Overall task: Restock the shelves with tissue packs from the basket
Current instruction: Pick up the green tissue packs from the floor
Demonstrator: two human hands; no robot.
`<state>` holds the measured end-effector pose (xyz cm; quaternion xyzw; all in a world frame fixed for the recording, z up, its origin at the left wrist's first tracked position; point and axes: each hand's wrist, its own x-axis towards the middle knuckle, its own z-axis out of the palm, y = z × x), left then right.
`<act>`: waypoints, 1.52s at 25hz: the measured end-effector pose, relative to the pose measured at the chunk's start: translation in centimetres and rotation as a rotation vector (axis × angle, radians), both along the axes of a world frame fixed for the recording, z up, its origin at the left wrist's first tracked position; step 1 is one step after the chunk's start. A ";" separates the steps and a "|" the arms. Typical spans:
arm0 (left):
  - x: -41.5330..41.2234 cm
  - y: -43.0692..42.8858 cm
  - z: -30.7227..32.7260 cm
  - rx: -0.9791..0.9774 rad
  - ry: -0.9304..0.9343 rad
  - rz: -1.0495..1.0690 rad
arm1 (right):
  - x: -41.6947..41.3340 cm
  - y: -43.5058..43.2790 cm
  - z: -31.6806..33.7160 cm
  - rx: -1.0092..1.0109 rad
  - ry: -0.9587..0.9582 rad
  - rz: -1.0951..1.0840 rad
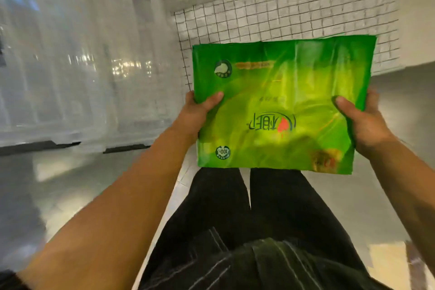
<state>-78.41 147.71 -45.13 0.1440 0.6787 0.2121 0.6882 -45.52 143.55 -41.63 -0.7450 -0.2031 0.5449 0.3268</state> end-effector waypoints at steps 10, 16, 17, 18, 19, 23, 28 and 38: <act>7.3 -7.2 19.9 0.331 -0.085 -0.634 | -0.7 -26.6 17.5 0.238 0.058 -0.534; 18.7 -21.1 25.9 0.479 -0.227 -0.959 | -0.1 -48.4 22.0 0.357 -0.054 -0.859; 20.8 -24.6 26.8 0.502 -0.252 -1.016 | 0.1 -52.8 22.6 0.363 -0.077 -0.912; 22.7 -28.2 27.6 0.516 -0.258 -1.069 | 0.2 -57.1 23.2 0.375 -0.097 -0.965; 24.6 -31.8 28.2 0.524 -0.267 -1.122 | 0.4 -61.4 23.9 0.386 -0.117 -1.015; 30.8 -45.5 30.7 0.516 -0.355 -1.307 | 0.2 -76.8 26.7 0.407 -0.202 -1.222; 38.5 -63.3 33.7 0.507 -0.500 -1.543 | -1.5 -93.2 29.0 0.495 -0.260 -1.513; 57.2 -94.9 33.2 0.237 -0.738 -1.899 | 2.0 -119.8 31.3 0.593 -0.264 -1.963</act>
